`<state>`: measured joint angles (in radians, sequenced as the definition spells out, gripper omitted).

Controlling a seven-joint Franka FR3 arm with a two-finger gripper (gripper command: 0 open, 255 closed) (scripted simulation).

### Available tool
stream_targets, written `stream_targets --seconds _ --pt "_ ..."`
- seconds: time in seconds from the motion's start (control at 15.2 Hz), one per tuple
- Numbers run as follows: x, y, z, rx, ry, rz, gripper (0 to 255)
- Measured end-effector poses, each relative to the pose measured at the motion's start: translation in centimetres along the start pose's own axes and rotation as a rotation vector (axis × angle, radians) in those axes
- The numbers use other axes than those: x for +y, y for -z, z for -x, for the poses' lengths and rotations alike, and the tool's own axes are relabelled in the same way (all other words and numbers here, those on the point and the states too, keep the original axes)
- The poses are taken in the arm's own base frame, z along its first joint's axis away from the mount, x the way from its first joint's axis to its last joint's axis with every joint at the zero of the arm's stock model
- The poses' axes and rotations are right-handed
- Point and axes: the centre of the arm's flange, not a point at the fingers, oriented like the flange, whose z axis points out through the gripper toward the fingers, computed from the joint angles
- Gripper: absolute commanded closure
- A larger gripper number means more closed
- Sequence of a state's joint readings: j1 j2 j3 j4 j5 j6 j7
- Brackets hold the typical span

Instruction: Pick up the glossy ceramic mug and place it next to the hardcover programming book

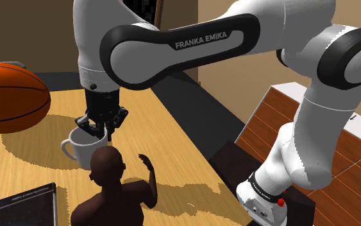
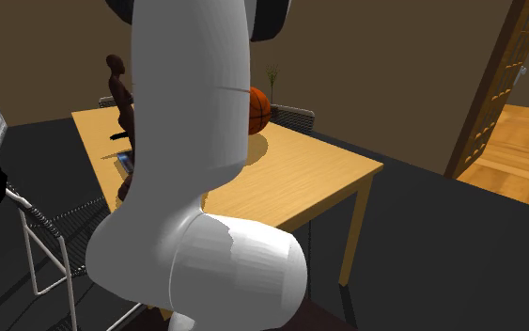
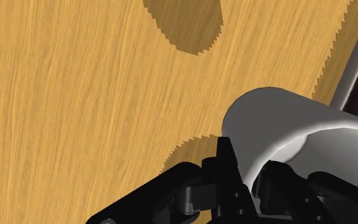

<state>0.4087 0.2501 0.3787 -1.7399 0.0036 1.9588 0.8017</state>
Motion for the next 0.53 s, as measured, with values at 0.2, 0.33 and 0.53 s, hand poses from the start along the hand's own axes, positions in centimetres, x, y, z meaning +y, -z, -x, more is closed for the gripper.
stream_targets --seconds 0.2,0.33,0.53 --pt "0.1 -1.5 -0.2 0.0 0.0 0.0 255" --pt "0.1 -2.6 -0.2 0.0 0.0 0.0 255" --pt "0.2 -4.2 -0.3 0.0 0.0 0.0 255"
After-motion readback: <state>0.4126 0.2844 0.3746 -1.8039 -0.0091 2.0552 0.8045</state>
